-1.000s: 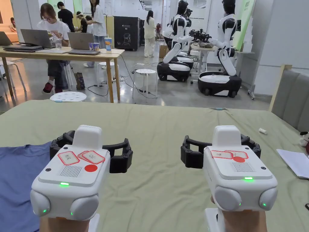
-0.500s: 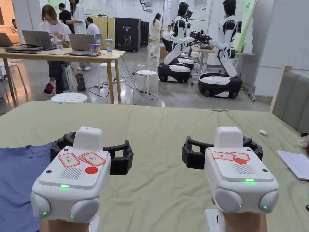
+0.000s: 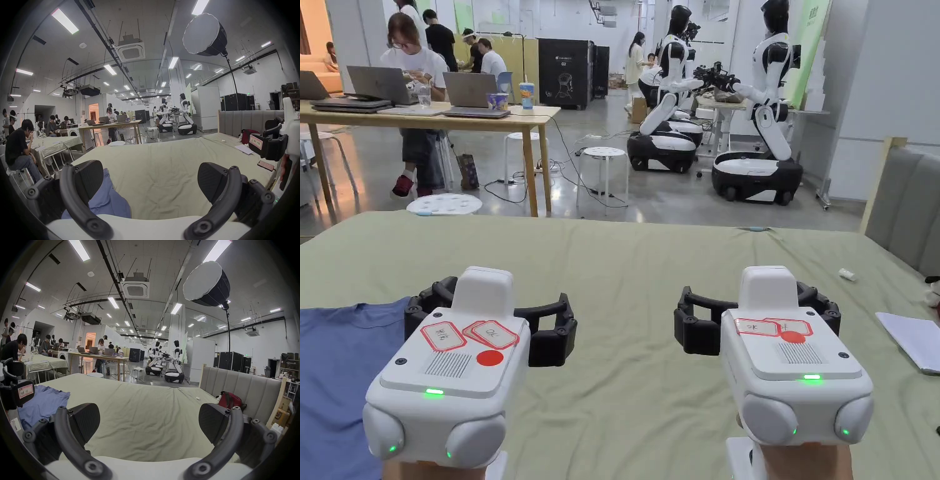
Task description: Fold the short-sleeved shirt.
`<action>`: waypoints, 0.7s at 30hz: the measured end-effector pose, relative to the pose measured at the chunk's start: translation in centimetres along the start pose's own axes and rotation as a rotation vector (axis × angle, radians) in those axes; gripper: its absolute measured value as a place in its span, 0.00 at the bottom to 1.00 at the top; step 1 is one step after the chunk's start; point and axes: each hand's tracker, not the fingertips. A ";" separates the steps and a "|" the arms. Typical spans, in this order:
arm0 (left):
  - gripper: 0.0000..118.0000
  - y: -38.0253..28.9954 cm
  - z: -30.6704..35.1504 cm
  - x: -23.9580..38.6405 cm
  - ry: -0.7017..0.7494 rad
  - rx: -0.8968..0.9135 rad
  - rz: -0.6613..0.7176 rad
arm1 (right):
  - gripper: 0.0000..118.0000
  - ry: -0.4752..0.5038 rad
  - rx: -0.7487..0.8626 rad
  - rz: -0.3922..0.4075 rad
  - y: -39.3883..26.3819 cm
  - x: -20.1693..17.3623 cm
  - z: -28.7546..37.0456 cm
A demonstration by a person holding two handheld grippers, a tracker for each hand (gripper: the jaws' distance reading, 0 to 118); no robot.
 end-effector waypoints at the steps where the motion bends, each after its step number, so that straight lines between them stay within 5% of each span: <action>1: 0.99 0.0 0.0 0.0 0.000 -0.001 0.000 | 1.00 0.001 -0.001 -0.003 0.0 0.0 0.0; 21: 0.99 -0.2 -0.2 0.0 -0.007 -0.014 -0.006 | 1.00 0.002 -0.011 -0.011 -0.3 0.1 0.0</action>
